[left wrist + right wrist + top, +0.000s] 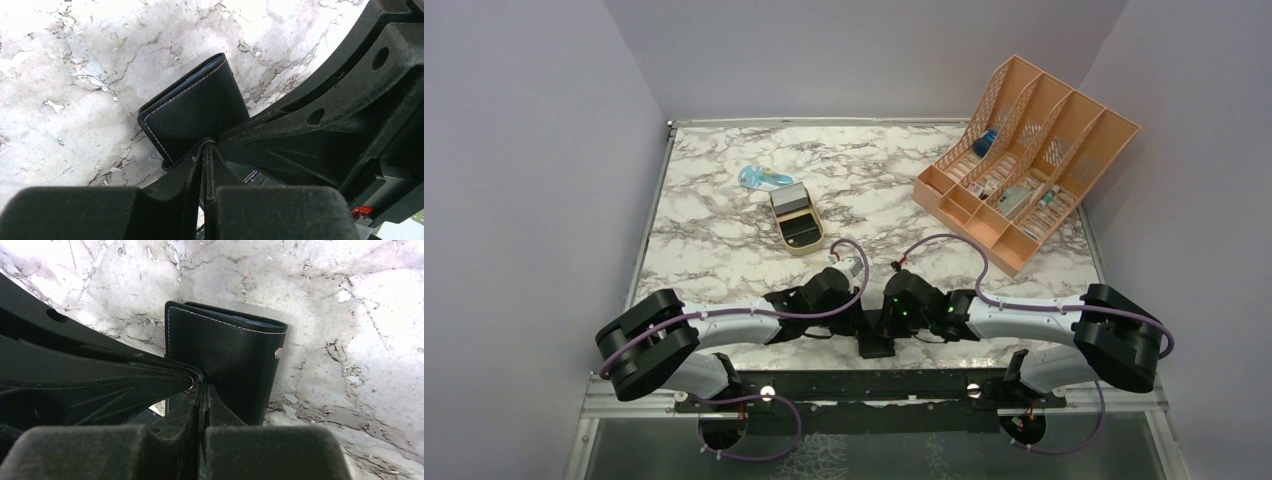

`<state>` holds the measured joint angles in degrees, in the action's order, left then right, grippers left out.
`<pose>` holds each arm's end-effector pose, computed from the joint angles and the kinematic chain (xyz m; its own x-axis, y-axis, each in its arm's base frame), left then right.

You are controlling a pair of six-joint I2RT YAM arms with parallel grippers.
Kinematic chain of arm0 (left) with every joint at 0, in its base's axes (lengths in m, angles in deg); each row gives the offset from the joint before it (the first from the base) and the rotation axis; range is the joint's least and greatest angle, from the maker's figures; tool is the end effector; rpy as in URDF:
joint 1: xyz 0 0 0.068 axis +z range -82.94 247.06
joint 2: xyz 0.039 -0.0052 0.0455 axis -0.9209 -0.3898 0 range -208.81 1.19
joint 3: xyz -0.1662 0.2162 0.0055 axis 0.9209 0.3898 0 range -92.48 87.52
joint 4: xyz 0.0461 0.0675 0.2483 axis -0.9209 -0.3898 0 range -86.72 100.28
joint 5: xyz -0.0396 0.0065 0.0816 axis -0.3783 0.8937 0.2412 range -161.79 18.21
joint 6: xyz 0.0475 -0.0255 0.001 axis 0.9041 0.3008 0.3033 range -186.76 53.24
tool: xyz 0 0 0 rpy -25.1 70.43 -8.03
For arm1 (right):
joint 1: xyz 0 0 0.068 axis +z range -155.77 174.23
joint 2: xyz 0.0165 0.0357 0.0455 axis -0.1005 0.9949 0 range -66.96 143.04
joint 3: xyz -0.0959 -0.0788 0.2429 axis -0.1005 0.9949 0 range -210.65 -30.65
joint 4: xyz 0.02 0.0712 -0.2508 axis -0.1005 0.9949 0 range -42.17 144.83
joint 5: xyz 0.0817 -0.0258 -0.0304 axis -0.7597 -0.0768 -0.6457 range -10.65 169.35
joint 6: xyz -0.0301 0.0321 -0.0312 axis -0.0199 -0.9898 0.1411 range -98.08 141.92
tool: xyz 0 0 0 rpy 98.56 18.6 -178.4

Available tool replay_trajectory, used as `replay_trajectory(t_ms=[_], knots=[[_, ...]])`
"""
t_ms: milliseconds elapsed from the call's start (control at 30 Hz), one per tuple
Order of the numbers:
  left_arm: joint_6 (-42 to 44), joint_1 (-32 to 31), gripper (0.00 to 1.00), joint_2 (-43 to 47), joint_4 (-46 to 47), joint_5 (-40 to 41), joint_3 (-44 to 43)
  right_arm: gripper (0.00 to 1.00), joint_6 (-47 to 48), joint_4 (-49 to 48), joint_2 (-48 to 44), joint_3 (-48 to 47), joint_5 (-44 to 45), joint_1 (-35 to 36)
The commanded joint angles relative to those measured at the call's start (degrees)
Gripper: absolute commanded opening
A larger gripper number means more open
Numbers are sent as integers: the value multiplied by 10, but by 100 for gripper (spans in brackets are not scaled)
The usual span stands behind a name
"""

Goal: Put the credit cards into the card holder
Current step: Close the card holder at the center of the board.

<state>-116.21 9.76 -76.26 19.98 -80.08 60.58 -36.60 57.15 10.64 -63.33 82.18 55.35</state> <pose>0.1293 -0.2110 0.1488 -0.9071 0.0212 -0.4204 0.3114 0.7058 -0.6363 0.1189 0.2121 0.1518 -0.9386 0.0618 -0.3393 -0.1153 0.8710 0.4775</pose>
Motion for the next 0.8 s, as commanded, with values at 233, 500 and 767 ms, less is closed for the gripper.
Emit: replay_trajectory(t_ms=[233, 500, 767], knots=[[47, -58, 8, -7, -60, 24, 28, 1, -7, -7, 25, 21, -3, 2], [51, -94, 10, -7, -75, 58, 36, 1, -15, -5, 25, 24, -2, 2], [25, -124, 10, -45, -53, 77, 64, 1, -26, -5, 24, 29, -2, 2]])
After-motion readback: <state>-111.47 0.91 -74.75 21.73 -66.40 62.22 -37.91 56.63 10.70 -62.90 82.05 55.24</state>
